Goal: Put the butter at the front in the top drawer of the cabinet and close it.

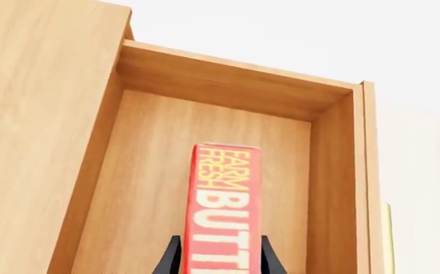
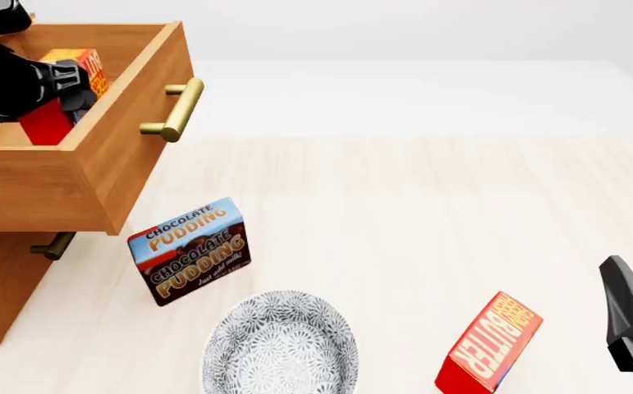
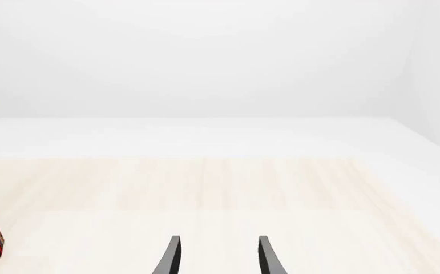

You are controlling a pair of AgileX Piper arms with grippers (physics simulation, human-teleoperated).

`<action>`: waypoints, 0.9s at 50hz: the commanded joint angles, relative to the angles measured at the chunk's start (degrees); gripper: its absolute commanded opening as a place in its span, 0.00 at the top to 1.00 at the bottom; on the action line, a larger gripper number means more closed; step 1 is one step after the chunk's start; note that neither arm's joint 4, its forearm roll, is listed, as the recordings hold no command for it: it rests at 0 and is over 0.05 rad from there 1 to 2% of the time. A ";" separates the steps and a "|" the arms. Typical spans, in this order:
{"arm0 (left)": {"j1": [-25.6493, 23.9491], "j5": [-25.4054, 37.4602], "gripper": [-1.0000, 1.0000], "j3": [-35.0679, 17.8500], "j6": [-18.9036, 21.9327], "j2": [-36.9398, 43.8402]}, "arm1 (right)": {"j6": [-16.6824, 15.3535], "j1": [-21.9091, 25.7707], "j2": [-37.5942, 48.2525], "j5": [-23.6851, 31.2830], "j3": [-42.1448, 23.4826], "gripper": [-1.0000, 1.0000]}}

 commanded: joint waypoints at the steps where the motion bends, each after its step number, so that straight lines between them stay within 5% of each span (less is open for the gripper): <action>1: -0.42 0.77 0.00 -0.07 0.59 -1.05 | -0.01 0.00 -0.09 0.04 0.02 0.00; 45: -0.59 9.39 0.00 -2.74 2.94 -10.73 | -0.01 0.00 -0.10 0.04 0.02 0.00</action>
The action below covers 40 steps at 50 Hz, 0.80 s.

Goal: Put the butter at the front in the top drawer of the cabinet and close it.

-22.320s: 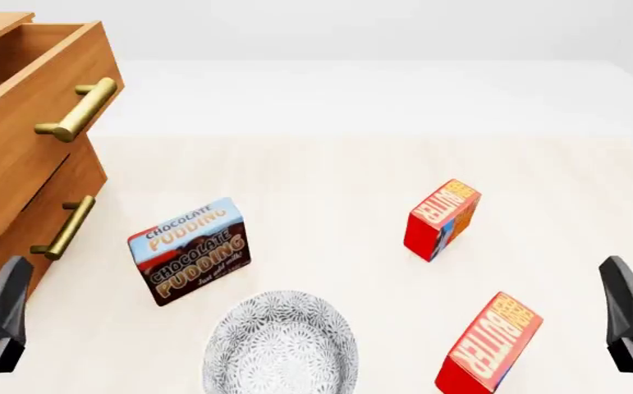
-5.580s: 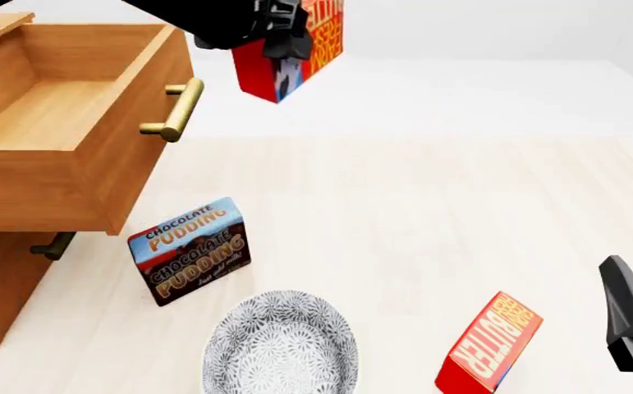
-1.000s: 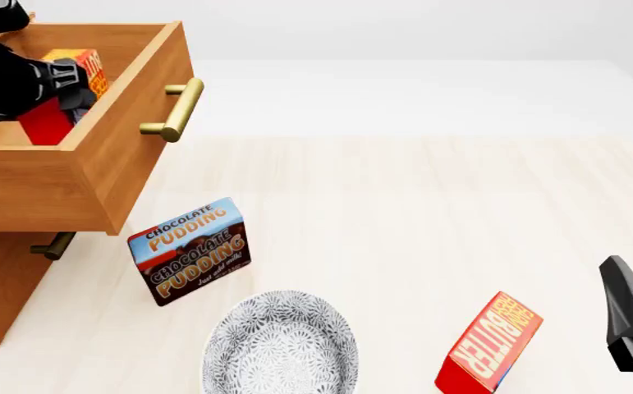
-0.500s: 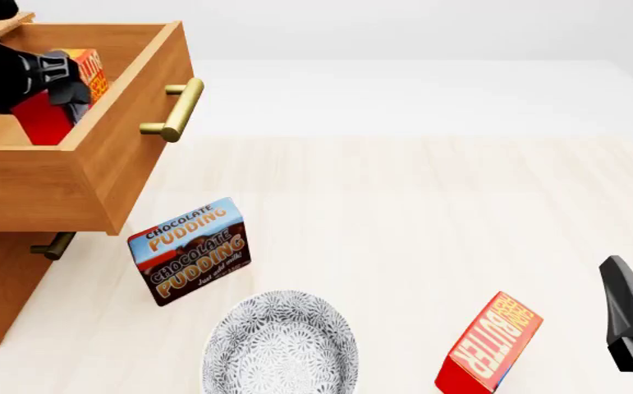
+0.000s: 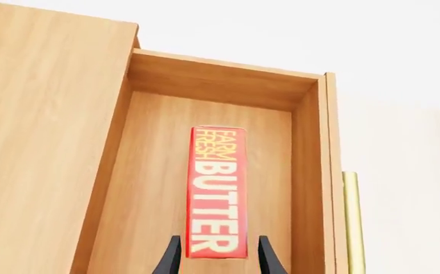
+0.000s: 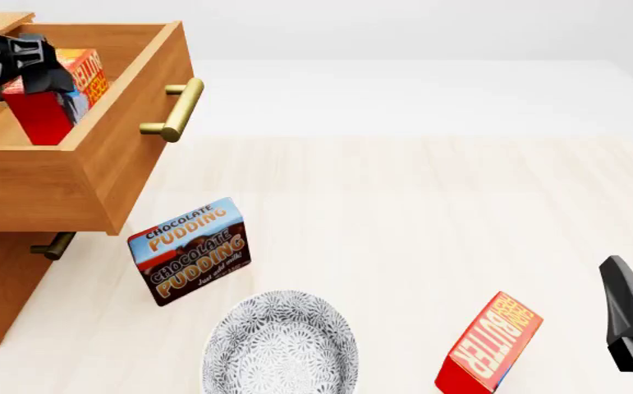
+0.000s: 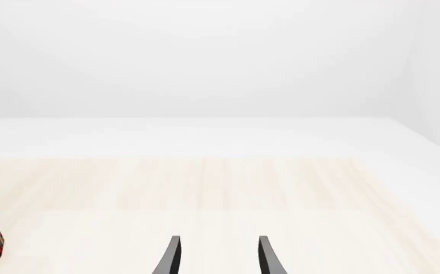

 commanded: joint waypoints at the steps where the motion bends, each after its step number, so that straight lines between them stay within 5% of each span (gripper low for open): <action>1: -0.31 2.95 0.00 -0.88 0.34 -3.61 | -0.02 0.00 -0.09 0.04 0.02 0.00; 29: -3.99 11.82 0.00 -4.00 1.31 -11.78 | -0.01 0.01 -0.08 0.04 0.02 0.00; 39: -7.83 15.28 0.00 -6.10 3.07 -15.60 | 0.00 0.00 -0.09 0.04 0.02 0.00; 40: -14.31 13.94 0.00 -7.21 5.05 -14.17 | -0.03 0.02 -0.09 0.04 0.02 0.00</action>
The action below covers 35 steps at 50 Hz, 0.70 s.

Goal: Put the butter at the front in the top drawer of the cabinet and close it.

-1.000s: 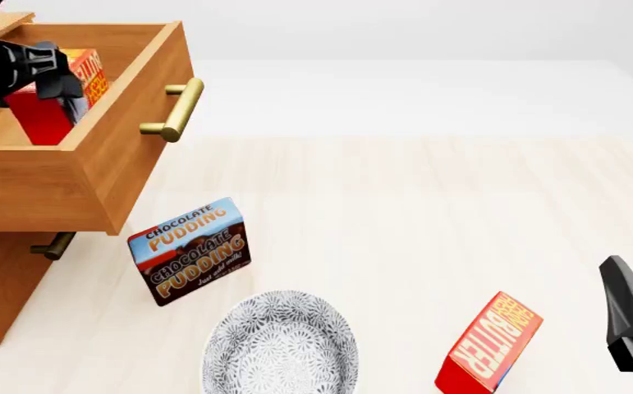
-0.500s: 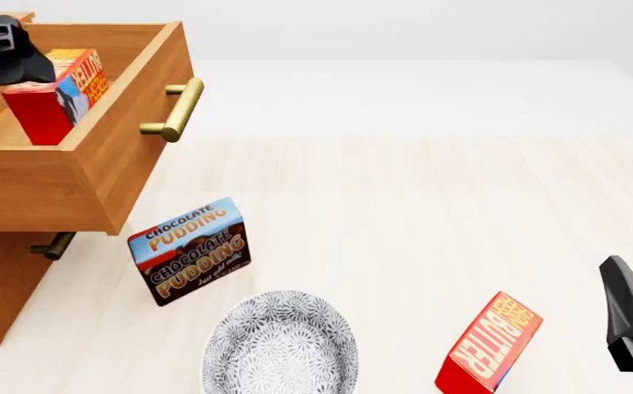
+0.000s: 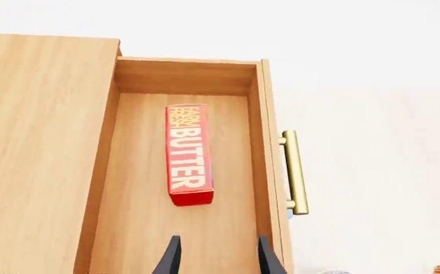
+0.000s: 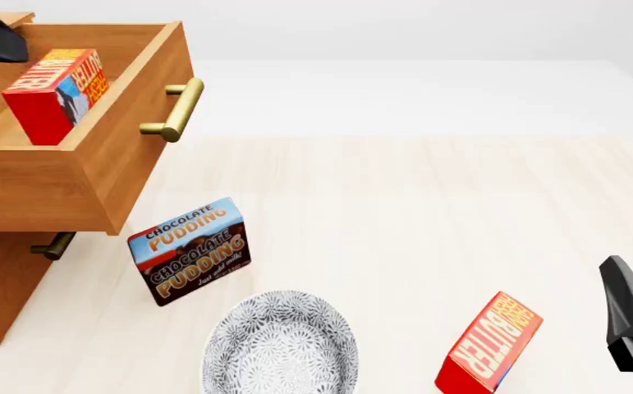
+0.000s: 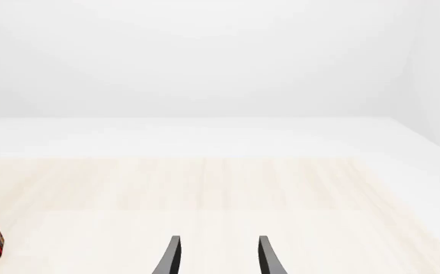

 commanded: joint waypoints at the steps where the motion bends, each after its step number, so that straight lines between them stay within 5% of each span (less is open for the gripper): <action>1: -9.13 1.42 0.00 -2.66 3.12 -1.46 | -0.03 0.01 -0.09 0.04 0.02 0.00; 35: -22.68 -6.27 0.00 -5.04 1.97 8.33 | -0.02 0.00 -0.09 0.04 0.02 0.00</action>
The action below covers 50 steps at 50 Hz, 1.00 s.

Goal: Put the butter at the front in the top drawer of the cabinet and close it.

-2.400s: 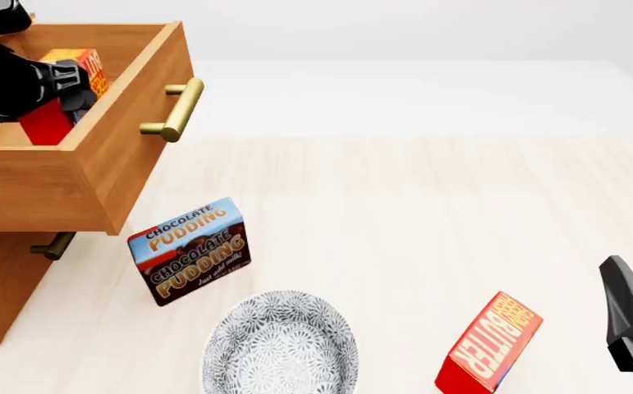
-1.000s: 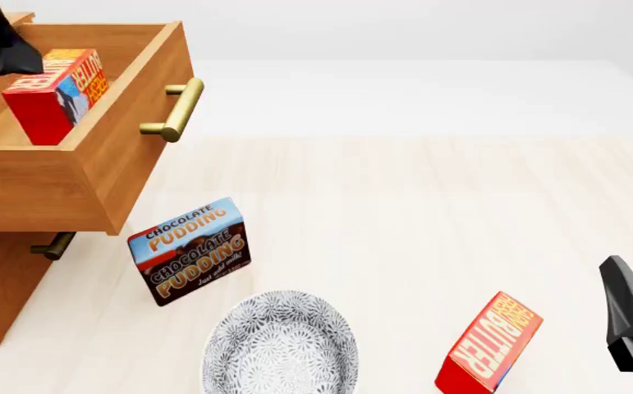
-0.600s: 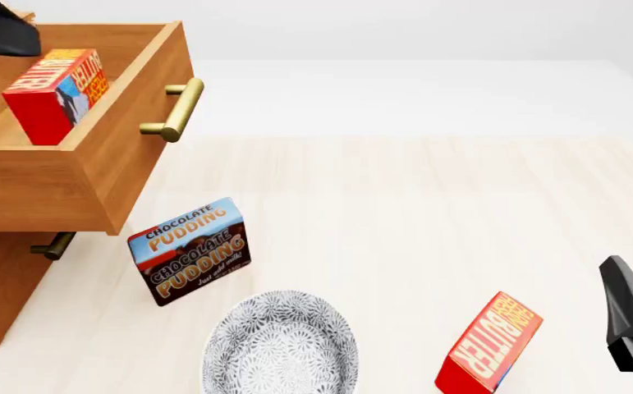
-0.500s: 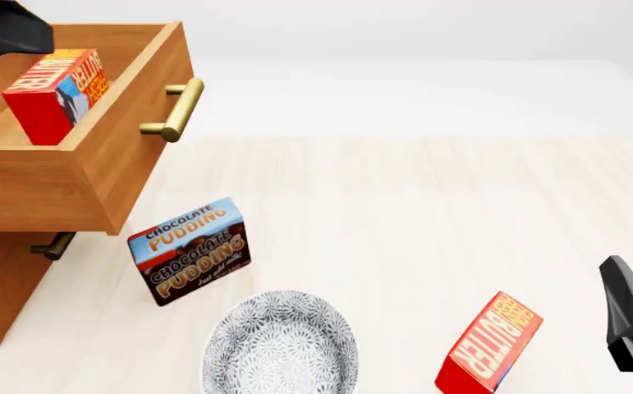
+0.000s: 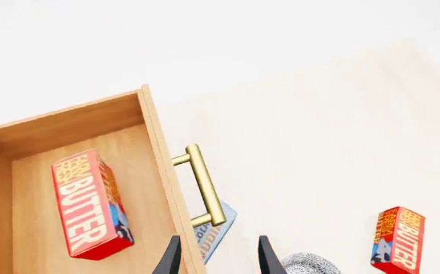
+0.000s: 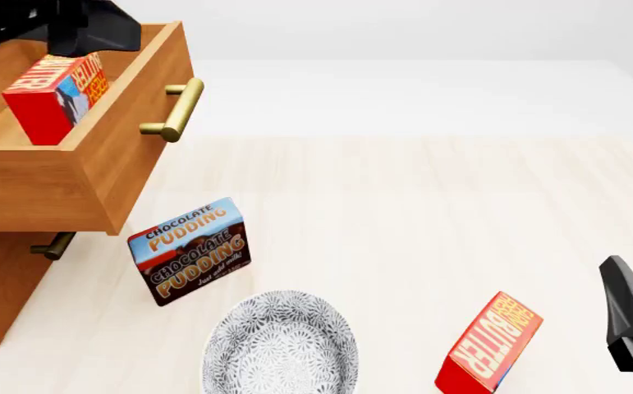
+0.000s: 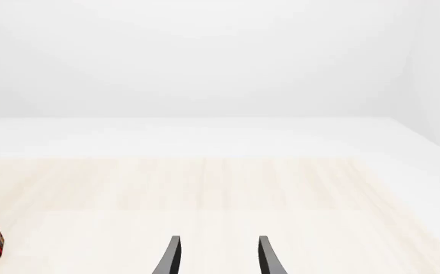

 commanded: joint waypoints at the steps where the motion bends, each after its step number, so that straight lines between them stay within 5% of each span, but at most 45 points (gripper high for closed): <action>1: -5.49 -2.81 0.00 -2.10 -0.62 4.42 | -0.02 0.01 -0.09 0.04 0.02 0.00; 33: -14.42 -13.09 0.00 -8.53 -3.47 22.33 | -0.02 0.01 -0.09 0.04 0.02 0.00; 50: -15.61 -21.55 0.00 -5.77 -7.69 29.85 | -0.01 0.02 -0.09 0.04 0.02 0.00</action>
